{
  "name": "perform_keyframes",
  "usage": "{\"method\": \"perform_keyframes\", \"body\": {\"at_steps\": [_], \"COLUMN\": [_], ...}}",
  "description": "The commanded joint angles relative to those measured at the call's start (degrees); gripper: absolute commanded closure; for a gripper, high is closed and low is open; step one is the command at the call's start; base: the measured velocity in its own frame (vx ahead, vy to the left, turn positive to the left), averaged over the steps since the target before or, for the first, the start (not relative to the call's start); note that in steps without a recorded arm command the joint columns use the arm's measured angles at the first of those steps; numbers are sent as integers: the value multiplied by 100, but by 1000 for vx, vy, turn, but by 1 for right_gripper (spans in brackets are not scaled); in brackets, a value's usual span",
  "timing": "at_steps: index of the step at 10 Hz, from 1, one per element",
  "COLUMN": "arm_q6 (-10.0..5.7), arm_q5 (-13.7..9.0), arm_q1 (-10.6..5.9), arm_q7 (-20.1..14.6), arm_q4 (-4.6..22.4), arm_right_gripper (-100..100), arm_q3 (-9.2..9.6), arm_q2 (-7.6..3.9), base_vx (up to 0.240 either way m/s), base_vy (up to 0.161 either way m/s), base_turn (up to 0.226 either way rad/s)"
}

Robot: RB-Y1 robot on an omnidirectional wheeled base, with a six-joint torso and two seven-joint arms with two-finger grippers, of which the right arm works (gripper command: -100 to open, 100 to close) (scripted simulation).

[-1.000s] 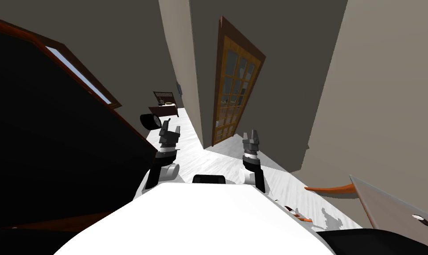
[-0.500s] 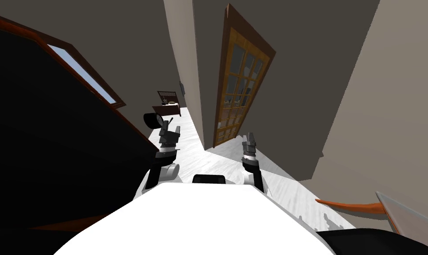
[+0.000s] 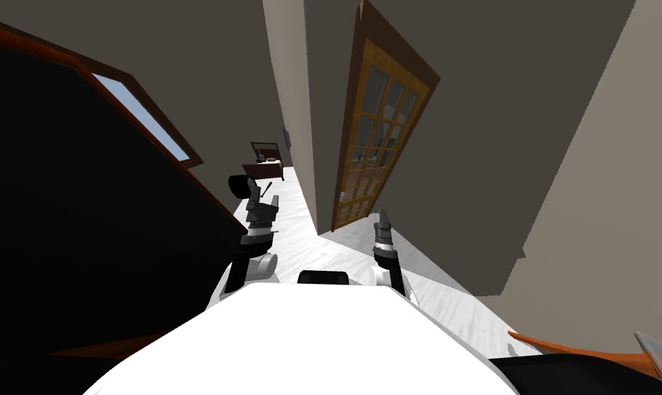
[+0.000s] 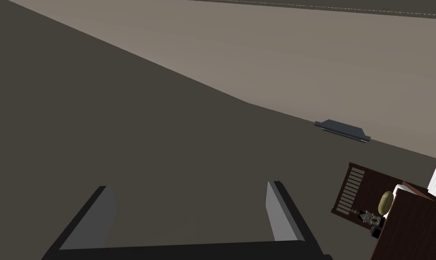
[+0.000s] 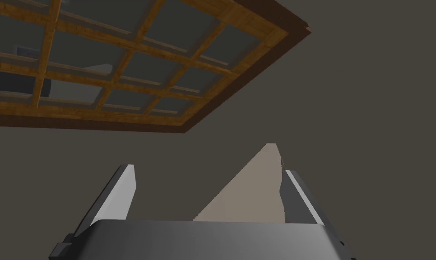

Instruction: Pull the door open

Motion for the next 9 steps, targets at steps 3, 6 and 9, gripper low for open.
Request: {"method": "perform_keyframes", "body": {"at_steps": [3, 6, 9], "arm_q6": [-185, -338, -498], "arm_q5": [147, 279, 418], "arm_q1": [56, 82, 109], "arm_q7": [418, 785, 1168], "arm_q4": [346, 668, 1005], "arm_right_gripper": [-100, -100, -100], "arm_q3": [-57, -108, -161], "arm_q2": [-46, -70, -86], "base_vx": [92, 95, 91], "base_vy": [-13, -27, -19], "base_turn": [96, 109, 114]}}
